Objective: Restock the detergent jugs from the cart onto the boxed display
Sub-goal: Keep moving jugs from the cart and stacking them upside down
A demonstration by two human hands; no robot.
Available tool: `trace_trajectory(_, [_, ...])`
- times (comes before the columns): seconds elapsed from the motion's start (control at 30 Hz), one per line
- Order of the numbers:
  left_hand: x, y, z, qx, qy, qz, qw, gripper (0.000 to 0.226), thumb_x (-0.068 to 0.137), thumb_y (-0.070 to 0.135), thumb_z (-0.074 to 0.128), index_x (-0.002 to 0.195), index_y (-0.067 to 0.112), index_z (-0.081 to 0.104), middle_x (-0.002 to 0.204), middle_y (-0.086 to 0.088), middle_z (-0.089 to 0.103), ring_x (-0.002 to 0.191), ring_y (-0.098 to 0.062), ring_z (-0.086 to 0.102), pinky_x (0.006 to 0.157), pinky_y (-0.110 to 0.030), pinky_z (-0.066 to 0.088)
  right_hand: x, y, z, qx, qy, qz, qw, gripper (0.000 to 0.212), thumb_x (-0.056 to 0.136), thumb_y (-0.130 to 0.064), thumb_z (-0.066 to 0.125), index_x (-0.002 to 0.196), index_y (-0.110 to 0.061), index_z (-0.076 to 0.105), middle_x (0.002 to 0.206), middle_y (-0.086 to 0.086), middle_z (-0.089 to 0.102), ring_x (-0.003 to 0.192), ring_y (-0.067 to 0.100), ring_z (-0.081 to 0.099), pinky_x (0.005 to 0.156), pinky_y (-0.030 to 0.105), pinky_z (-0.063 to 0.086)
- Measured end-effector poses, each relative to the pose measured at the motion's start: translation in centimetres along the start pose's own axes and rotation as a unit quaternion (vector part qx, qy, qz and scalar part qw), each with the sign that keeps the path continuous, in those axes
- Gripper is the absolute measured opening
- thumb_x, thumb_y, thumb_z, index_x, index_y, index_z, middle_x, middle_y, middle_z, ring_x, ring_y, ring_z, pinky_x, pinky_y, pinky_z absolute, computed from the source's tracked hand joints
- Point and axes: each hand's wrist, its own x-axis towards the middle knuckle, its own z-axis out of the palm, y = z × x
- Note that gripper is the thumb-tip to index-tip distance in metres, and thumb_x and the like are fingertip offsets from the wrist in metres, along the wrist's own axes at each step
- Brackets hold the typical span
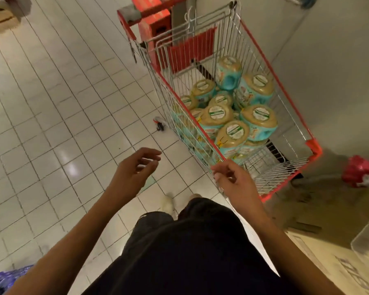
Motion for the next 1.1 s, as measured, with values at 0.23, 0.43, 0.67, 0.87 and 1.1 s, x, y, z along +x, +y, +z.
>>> trace_trajectory(0.23, [12.0,2.5,0.1,0.017,-0.059,0.031,0.998,0.021,0.104,0.023,0.062,0.12,0.036,0.066,0.113,0.019,0.072,0.105,-0.005,0.068,0.086,-0.022,0.054,7.2,-0.8,-1.6,0.031,0.073,0.035,0.996,0.02,0.098,-0.005,0.067,0.1,-0.024,0.074,0.094,-0.015,0.074,0.089,0.001,0.065,0.079,0.013,0.051])
trace_trajectory(0.43, [21.5,4.5,1.7,0.047,-0.128,0.039,0.99,0.018,0.104,0.02,0.064,0.119,0.029,0.068,0.112,0.017,0.073,0.103,-0.005,0.068,0.083,-0.015,0.054,15.6,-0.4,-3.8,0.063,0.115,0.061,0.99,0.024,0.097,-0.002,0.067,0.095,-0.025,0.072,0.093,-0.012,0.074,0.087,0.004,0.067,0.075,0.011,0.051])
trace_trajectory(0.67, [31.7,6.4,6.4,0.082,-0.216,0.046,0.972,0.026,0.098,0.025,0.074,0.122,0.029,0.067,0.116,0.016,0.067,0.105,-0.007,0.066,0.087,-0.024,0.056,23.6,0.5,-5.8,0.047,0.129,0.108,0.985,0.019,0.096,-0.005,0.068,0.098,-0.024,0.073,0.094,-0.011,0.074,0.087,0.0,0.067,0.074,0.008,0.048])
trace_trajectory(0.87, [37.8,5.1,13.7,0.302,-0.313,0.073,0.897,0.053,0.089,0.04,0.075,0.137,0.028,0.057,0.134,0.001,0.056,0.119,-0.024,0.06,0.094,-0.042,0.054,26.2,2.6,-6.1,-0.012,0.15,0.147,0.978,0.017,0.095,-0.006,0.068,0.101,-0.022,0.069,0.106,-0.001,0.066,0.095,0.011,0.063,0.084,0.026,0.047])
trace_trajectory(1.1, [41.8,1.6,19.0,0.466,-0.393,0.155,0.777,0.101,0.082,0.055,0.077,0.161,0.025,0.02,0.165,-0.014,0.025,0.148,-0.043,0.034,0.11,-0.055,0.044,27.4,5.7,-3.3,-0.112,0.25,0.293,0.916,0.044,0.088,-0.026,0.074,0.129,-0.014,0.064,0.133,0.012,0.048,0.122,0.034,0.048,0.104,0.051,0.047])
